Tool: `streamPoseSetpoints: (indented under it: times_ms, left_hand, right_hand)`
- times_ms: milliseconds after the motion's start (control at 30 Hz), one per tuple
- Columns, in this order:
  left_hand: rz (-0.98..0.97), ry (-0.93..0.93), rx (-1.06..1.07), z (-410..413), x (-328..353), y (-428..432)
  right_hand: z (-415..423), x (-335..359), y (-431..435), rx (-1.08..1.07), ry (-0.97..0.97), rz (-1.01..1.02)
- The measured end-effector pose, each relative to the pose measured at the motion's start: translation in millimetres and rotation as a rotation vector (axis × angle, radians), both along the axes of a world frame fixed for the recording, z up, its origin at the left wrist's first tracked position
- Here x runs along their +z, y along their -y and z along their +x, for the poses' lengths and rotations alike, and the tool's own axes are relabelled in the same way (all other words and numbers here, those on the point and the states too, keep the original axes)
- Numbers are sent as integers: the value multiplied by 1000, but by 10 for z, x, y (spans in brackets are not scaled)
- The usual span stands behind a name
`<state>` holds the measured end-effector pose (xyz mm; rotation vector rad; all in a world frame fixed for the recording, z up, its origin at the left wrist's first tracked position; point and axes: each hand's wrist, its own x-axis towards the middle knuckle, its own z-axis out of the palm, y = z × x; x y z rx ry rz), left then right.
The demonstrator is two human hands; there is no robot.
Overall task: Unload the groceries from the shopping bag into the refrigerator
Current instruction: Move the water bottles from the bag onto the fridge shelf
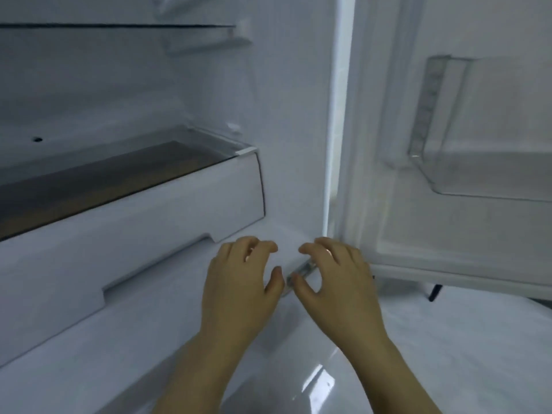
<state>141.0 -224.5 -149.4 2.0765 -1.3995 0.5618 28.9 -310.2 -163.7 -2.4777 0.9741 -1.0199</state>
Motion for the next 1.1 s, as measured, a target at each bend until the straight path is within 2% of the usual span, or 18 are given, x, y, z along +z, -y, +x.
streamPoseSetpoints:
  times_ms: [200, 300, 533, 833, 967, 1100]
  left_hand:
    - [106, -29, -161, -661, -303, 198]
    - [174, -23, -267, -1128, -420, 349]
    - [323, -90, -566, -2666, -578, 693]
    - [332, -67, -978, -4799, -711, 852]
    - [310, -74, -1172, -5585, -756, 779]
    - [369, -11, -1351, -6292, -824, 760]
  right_hand:
    - [-780, -315, 25, -135, -95, 135]
    - [-1291, -381, 42, -232, -132, 141]
    - [-2983, -478, -15, -495, -222, 250]
    - [-5010, -537, -519, -900, -183, 326]
    - [-5668, -579, -824, -1089, -150, 400]
    - [-6213, -600, -1117, -1270, -96, 457]
